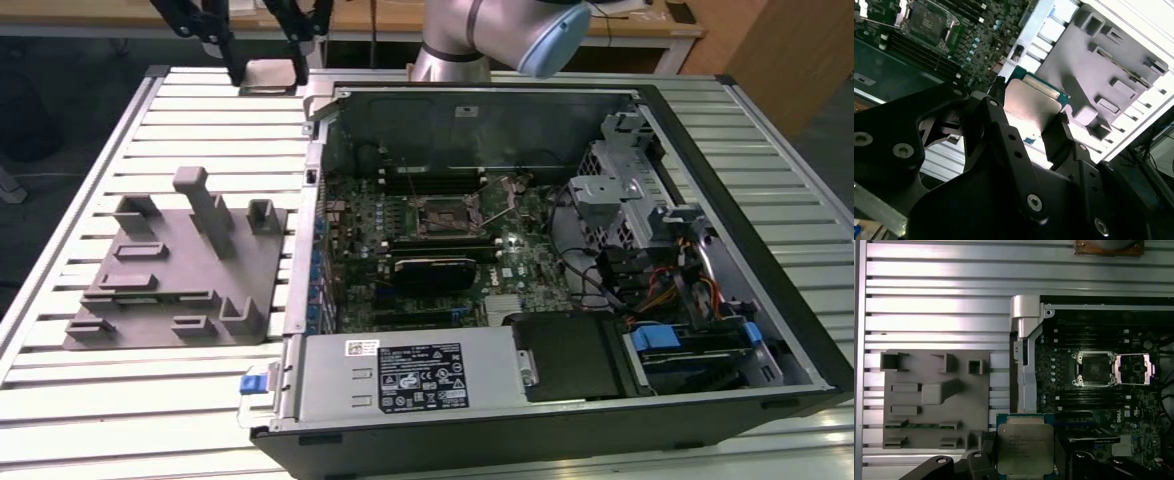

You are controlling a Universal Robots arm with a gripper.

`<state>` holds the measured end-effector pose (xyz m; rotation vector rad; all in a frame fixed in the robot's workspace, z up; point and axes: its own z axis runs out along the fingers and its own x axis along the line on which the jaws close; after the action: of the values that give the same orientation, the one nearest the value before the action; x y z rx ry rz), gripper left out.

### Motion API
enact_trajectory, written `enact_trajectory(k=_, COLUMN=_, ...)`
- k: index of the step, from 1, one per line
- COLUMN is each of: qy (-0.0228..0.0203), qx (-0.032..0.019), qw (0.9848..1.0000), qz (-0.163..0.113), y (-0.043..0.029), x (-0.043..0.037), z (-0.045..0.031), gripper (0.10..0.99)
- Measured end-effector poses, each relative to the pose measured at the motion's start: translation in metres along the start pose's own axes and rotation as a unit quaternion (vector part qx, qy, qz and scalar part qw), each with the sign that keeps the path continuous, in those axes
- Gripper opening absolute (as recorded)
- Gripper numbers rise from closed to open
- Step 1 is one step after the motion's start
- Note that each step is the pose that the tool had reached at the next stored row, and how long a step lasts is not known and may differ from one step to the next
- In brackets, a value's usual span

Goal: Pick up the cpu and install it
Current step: 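Pick up the cpu and move it towards the insertion slot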

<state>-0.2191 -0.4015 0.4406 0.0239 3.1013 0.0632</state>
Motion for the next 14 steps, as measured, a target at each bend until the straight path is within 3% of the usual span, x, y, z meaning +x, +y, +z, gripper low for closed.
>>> enact_trajectory(k=14, qy=0.0000, qx=0.0000, qw=1.0000, qz=0.000, y=0.0015, x=-0.0552, z=0.0022, gripper=0.541)
